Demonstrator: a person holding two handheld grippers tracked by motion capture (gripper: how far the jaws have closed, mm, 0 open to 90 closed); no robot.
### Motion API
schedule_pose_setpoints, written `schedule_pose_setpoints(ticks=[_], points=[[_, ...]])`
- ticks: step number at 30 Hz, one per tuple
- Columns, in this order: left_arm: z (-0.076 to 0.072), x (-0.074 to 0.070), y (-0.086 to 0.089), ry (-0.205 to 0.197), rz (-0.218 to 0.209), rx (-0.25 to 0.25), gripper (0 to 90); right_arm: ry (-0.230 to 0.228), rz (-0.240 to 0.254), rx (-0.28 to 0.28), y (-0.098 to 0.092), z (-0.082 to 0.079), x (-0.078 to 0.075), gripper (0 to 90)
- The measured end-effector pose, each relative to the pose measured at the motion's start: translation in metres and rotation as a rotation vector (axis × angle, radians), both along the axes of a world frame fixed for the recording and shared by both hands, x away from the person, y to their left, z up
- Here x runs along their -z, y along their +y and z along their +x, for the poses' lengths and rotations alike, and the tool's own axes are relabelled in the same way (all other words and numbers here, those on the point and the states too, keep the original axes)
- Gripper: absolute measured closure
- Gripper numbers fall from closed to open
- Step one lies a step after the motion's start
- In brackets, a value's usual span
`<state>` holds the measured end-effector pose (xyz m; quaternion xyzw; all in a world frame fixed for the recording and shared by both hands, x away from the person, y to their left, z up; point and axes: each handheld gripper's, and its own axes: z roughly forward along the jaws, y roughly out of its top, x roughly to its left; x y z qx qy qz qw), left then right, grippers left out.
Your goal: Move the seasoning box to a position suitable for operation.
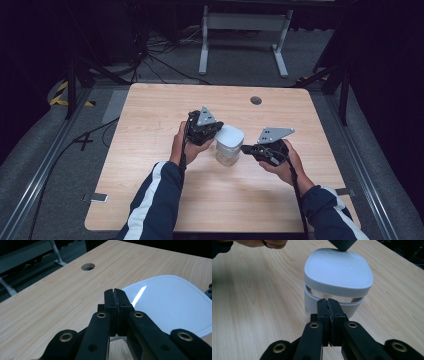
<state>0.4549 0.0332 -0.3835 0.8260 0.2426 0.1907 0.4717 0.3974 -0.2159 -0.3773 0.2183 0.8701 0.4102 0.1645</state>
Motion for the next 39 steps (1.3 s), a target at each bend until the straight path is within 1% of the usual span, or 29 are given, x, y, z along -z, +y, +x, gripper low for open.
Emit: schedule_pose_setpoints(ticks=[1, 3, 7, 11, 13, 14, 16, 17, 18, 20, 23, 25, 26, 27, 28, 29, 30, 31, 33, 34, 36, 38, 39], points=[[0.0, 0.0, -0.001, 0.002, -0.01, -0.007, 90.0, -0.001, 0.004, 0.005, 0.0, 0.001, -0.001, 89.3], [0.0, 0.0, -0.001, 0.0, -0.006, -0.007, 90.0, 0.007, 0.006, 0.009, -0.001, 0.002, -0.002, 89.3], [0.0, 0.0, -0.001, 0.002, -0.006, -0.005, 90.0, 0.003, -0.002, 0.01, 0.001, 0.004, -0.002, 89.3], [0.001, 0.0, -0.001, -0.007, 0.009, -0.002, 90.0, 0.006, -0.008, 0.011, 0.003, 0.005, -0.001, 89.4], [0.002, 0.0, 0.0, -0.008, 0.01, -0.003, 90.0, 0.006, -0.004, 0.015, 0.003, 0.006, -0.002, 89.3], [0.002, 0.0, 0.0, -0.002, 0.003, -0.006, 90.0, 0.006, 0.0, 0.016, 0.004, 0.006, -0.003, 89.3], [0.002, 0.0, 0.001, 0.003, 0.01, -0.008, 90.0, 0.002, 0.005, 0.017, 0.004, 0.006, -0.005, 89.3], [0.002, 0.001, 0.001, 0.007, 0.006, -0.014, 90.0, -0.001, 0.006, 0.019, 0.005, 0.006, -0.006, 89.3], [0.003, 0.001, 0.001, 0.004, 0.006, -0.017, 90.0, -0.002, 0.01, 0.02, 0.005, 0.006, -0.008, 89.3], [0.004, 0.002, 0.002, 0.005, 0.026, -0.013, 89.9, -0.006, 0.01, 0.023, 0.007, 0.006, -0.009, 89.3], [0.005, 0.003, 0.002, 0.011, 0.019, -0.02, 89.8, -0.012, 0.014, 0.022, 0.008, 0.007, -0.011, 89.2], [0.005, 0.003, 0.003, 0.004, 0.015, -0.016, 89.7, -0.018, 0.027, 0.024, 0.009, 0.008, -0.013, 89.2], [0.005, 0.003, 0.002, 0.011, 0.015, -0.02, 89.6, -0.017, 0.026, 0.024, 0.01, 0.008, -0.014, 89.1], [0.004, 0.003, 0.002, 0.013, 0.018, -0.022, 89.6, -0.02, 0.026, 0.023, 0.011, 0.008, -0.014, 89.1], [0.005, 0.003, 0.001, 0.013, 0.03, -0.027, 89.6, -0.024, 0.024, 0.022, 0.012, 0.008, -0.015, 89.1], [0.005, 0.003, 0.001, 0.013, 0.03, -0.027, 89.6, -0.024, 0.024, 0.022, 0.012, 0.008, -0.015, 89.1], [0.005, 0.005, 0.001, 0.014, 0.048, -0.022, 89.6, -0.026, 0.027, 0.022, 0.014, 0.009, -0.016, 89.1], [0.005, 0.007, 0.0, 0.019, 0.044, -0.026, 89.6, -0.029, 0.031, 0.02, 0.016, 0.009, -0.017, 89.1], [0.006, 0.009, 0.001, 0.024, 0.051, -0.027, 89.2, -0.039, 0.032, 0.018, 0.019, 0.008, -0.02, 89.1], [0.006, 0.01, 0.001, 0.025, 0.039, -0.028, 89.0, -0.041, 0.033, 0.017, 0.02, 0.008, -0.021, 89.1], [0.007, 0.011, 0.002, 0.026, 0.05, -0.034, 87.9, -0.044, 0.037, 0.018, 0.022, 0.009, -0.022, 89.2], [0.007, 0.011, 0.004, 0.023, 0.071, -0.036, 87.7, -0.048, 0.033, 0.013, 0.024, 0.01, -0.024, 89.2], [0.007, 0.012, 0.004, 0.026, 0.062, -0.041, 87.5, -0.056, 0.03, 0.015, 0.026, 0.011, -0.025, 89.3]])
